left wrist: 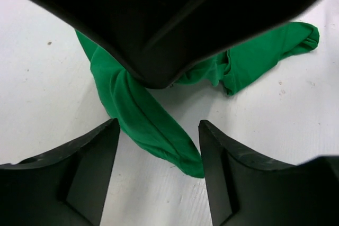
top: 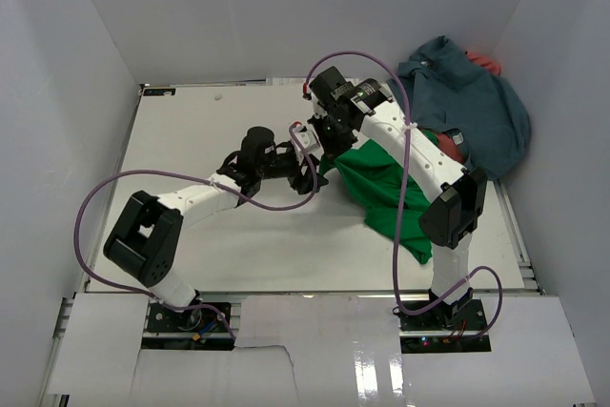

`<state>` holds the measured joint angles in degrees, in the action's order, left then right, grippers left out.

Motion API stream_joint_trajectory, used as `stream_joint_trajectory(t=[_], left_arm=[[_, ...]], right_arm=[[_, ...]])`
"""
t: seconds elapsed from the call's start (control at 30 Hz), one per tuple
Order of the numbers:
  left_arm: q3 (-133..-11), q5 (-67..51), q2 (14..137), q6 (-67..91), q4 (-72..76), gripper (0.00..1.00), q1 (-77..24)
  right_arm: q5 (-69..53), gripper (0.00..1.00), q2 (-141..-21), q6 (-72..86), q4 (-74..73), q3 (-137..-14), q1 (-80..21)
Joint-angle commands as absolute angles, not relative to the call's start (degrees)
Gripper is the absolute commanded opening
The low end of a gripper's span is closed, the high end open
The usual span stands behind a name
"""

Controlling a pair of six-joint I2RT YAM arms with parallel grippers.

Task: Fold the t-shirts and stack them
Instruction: Move the tshirt to the center of the board

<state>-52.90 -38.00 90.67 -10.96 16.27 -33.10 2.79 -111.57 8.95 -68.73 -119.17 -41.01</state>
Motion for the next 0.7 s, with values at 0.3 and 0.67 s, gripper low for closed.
stream_joint_trajectory(t=[0.3, 0.67], left_arm=[[-55.5, -36.1, 93.0, -10.9, 12.0, 0.61, -34.9], [-55.6, -35.8, 93.1, -12.2, 9.9, 0.21, -35.5]], right_arm=[[1.8, 0.08, -110.2, 9.9, -66.8, -119.7, -41.3], [1.5, 0.08, -110.3, 10.2, -66.4, -119.6, -41.3]])
